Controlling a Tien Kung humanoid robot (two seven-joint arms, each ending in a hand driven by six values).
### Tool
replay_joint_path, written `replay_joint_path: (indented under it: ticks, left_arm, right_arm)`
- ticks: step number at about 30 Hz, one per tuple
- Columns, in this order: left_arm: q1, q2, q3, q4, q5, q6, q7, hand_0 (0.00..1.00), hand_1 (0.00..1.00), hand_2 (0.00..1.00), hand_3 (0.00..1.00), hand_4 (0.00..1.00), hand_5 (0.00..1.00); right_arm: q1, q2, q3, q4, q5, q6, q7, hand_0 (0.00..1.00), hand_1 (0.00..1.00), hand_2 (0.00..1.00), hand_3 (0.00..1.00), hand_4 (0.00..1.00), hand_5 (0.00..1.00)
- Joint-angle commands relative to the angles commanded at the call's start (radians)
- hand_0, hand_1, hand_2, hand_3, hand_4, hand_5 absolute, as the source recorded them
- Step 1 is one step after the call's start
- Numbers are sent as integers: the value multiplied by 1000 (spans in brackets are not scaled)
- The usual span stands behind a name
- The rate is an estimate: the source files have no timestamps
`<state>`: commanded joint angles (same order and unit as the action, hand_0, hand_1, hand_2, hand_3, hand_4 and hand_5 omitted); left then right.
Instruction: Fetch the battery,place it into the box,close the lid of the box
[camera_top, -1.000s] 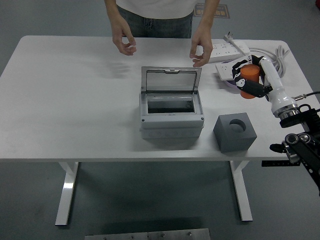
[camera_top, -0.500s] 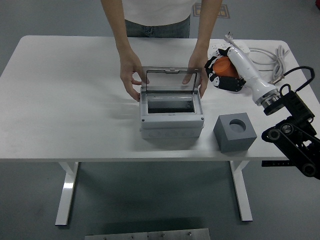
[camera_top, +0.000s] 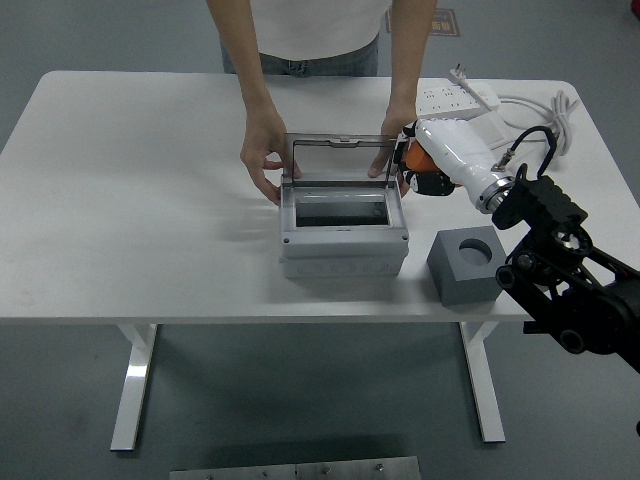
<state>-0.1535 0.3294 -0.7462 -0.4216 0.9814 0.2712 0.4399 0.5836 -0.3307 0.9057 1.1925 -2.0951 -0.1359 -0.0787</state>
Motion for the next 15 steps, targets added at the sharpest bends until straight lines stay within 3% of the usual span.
replay_joint_path:
  ticks: [6,15]
  left_arm:
    - [1,0,-3,-1,5,-3,4,632,698,573,541,500,2]
    - [4,0,-8,-3,10,-6,11,632,698,573,541,500,2]
  right_arm:
    - [9,64,8,-50,-5,-12,-21,174,341,401,361,347,2]
    - [6,112,-24,-41,25,-16,-32,173,341,400,359,349,2]
